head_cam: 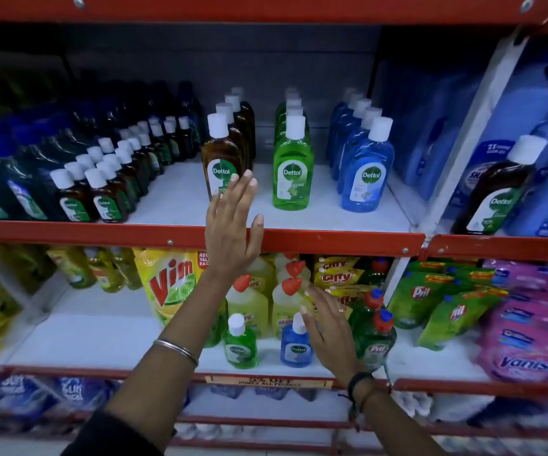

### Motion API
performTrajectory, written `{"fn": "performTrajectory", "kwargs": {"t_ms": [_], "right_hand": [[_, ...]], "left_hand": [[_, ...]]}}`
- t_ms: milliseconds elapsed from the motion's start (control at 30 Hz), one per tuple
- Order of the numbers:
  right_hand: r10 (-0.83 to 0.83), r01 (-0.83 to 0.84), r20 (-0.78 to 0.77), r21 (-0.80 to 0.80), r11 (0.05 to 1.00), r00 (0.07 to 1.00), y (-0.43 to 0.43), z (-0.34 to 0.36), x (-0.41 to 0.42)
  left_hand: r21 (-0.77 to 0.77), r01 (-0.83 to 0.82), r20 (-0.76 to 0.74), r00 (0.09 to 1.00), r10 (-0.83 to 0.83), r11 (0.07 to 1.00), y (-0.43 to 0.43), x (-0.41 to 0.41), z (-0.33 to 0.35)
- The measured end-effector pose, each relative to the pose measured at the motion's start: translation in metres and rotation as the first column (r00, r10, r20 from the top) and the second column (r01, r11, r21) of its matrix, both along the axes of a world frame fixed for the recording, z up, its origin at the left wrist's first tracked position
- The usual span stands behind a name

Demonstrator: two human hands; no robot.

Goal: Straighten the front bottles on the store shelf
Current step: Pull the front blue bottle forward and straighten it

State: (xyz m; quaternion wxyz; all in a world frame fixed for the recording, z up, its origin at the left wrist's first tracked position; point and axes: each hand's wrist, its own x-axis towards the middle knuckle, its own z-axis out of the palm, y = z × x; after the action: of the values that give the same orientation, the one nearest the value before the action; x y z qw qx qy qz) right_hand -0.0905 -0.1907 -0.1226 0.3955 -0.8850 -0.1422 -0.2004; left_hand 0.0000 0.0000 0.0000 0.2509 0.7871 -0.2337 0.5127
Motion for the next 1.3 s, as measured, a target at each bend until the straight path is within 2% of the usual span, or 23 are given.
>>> {"fn": "performTrajectory", "kwargs": {"t_ms": [100,233,333,500,733,867,1000,1300], "right_hand": [[0.021,-0.021,-0.17,0.003,1.0,0.985,-0.005,-0.022,0.0],[0.067,-0.046,-0.364,0.068,0.997,0.929,-0.007,-0.046,0.002],[0.102,-0.036,-0.428,0.16,0.986,0.898,-0.007,-0.047,0.006],[0.143,-0.014,-0.427,0.29,0.957,0.893,-0.01,-0.038,0.011],[0.121,-0.015,-0.238,0.402,0.916,0.964,-0.023,0.027,0.011],[0.098,-0.069,-0.043,0.449,0.891,0.994,-0.032,0.08,0.004],[0.086,-0.167,0.184,0.491,0.855,0.979,-0.038,0.14,0.003],[-0.082,-0.171,0.402,0.553,0.815,0.912,-0.068,0.235,0.045]], "left_hand": [[0.004,-0.094,-0.075,0.993,0.094,0.996,0.009,0.012,-0.008],[0.13,-0.263,-0.109,0.954,0.278,0.956,0.012,0.024,-0.02],[0.15,-0.299,-0.074,0.947,0.312,0.942,0.014,0.03,-0.022],[0.158,-0.328,-0.021,0.942,0.335,0.931,0.012,0.033,-0.025],[0.192,-0.366,-0.002,0.928,0.373,0.911,0.014,0.029,-0.023],[0.203,-0.399,-0.006,0.913,0.409,0.894,0.015,0.027,-0.02],[0.21,-0.412,-0.013,0.905,0.424,0.886,0.028,0.033,-0.014],[0.169,-0.394,0.013,0.917,0.398,0.903,0.028,0.035,-0.015]]}}
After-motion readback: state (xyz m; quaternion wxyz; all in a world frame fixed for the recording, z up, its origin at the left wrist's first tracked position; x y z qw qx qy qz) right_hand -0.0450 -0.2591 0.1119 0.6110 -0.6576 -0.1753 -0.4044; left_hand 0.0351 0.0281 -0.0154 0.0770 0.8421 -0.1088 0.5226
